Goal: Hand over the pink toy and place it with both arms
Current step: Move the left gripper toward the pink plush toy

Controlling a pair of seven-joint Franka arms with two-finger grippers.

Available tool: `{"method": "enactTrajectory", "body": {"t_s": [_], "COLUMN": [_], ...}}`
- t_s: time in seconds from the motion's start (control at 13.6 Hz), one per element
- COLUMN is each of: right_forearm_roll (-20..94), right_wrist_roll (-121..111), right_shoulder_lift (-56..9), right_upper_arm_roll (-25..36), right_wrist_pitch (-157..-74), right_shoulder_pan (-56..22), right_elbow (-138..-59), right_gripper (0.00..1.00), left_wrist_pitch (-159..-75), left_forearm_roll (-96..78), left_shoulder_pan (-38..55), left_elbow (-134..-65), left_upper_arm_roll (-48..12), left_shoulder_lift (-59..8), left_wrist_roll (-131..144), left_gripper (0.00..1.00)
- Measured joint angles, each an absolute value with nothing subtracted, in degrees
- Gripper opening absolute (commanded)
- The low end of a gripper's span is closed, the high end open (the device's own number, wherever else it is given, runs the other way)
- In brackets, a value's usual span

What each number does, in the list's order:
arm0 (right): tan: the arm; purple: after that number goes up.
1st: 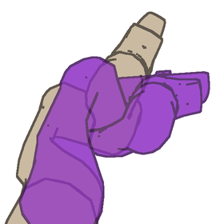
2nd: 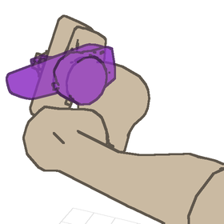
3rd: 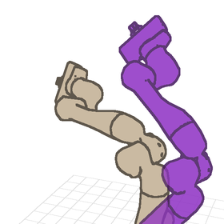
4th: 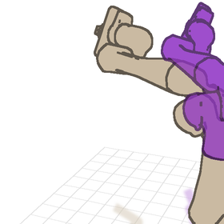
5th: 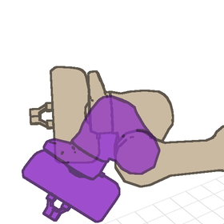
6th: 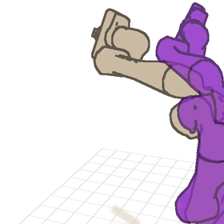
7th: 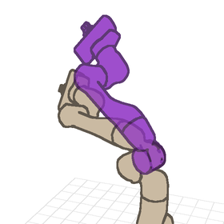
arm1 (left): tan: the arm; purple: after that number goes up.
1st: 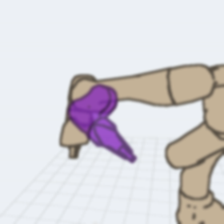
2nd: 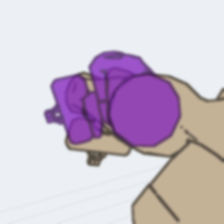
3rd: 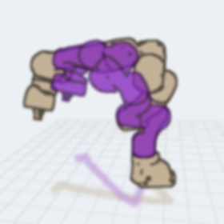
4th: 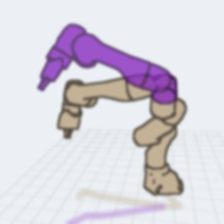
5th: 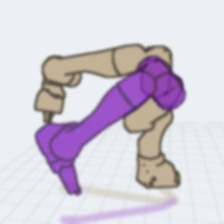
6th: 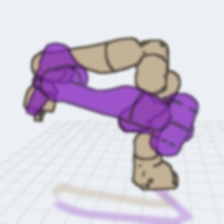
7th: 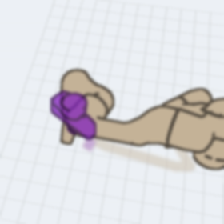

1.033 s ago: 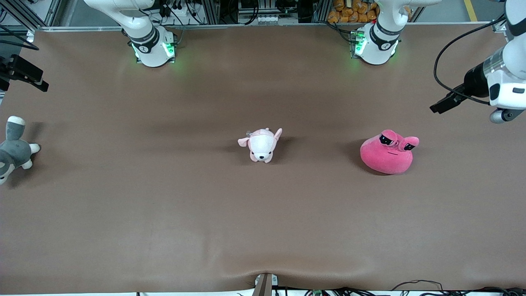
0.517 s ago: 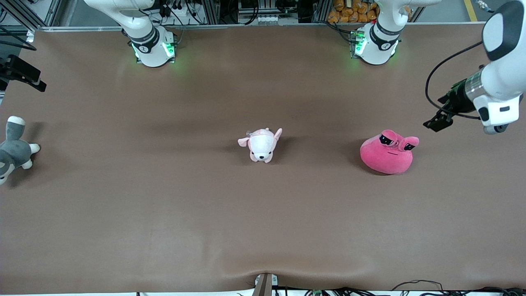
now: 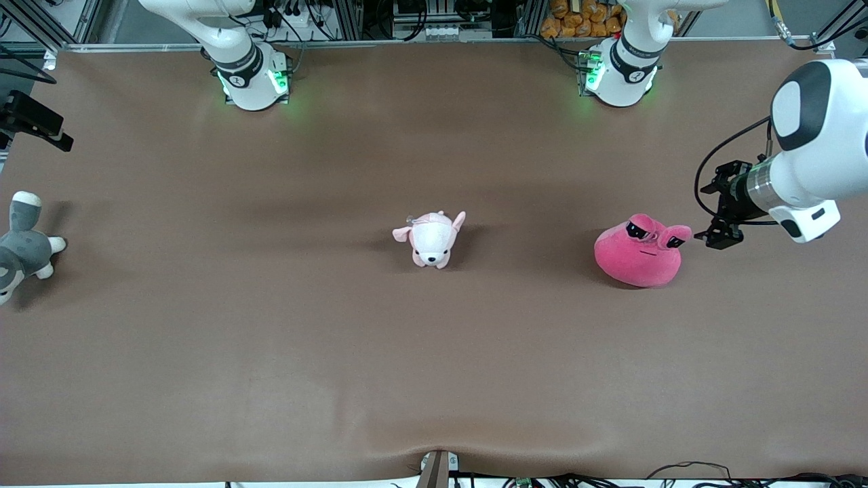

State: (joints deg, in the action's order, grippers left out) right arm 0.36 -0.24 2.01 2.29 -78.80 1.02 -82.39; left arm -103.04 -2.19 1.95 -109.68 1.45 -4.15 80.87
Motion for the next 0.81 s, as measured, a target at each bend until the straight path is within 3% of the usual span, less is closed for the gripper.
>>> {"method": "enactTrajectory", "body": {"t_s": [0.81], "right_forearm_roll": [0.36], "right_wrist_roll": [-0.24], "right_shoulder_lift": [2.01], "right_upper_arm_roll": [2.33], "right_wrist_pitch": [-78.80], "right_shoulder_pan": [1.06], "right_elbow": [-82.39], "right_gripper": [1.00], "left_wrist_pitch": [-109.39], "left_forearm_roll": [-5.91], "left_shoulder_pan": [-0.45], "left_elbow": [-112.62], "left_upper_arm_roll": [1.36], "left_shoulder_lift": [-7.84], "left_wrist_roll": [86.67], "left_gripper": [1.00]}}
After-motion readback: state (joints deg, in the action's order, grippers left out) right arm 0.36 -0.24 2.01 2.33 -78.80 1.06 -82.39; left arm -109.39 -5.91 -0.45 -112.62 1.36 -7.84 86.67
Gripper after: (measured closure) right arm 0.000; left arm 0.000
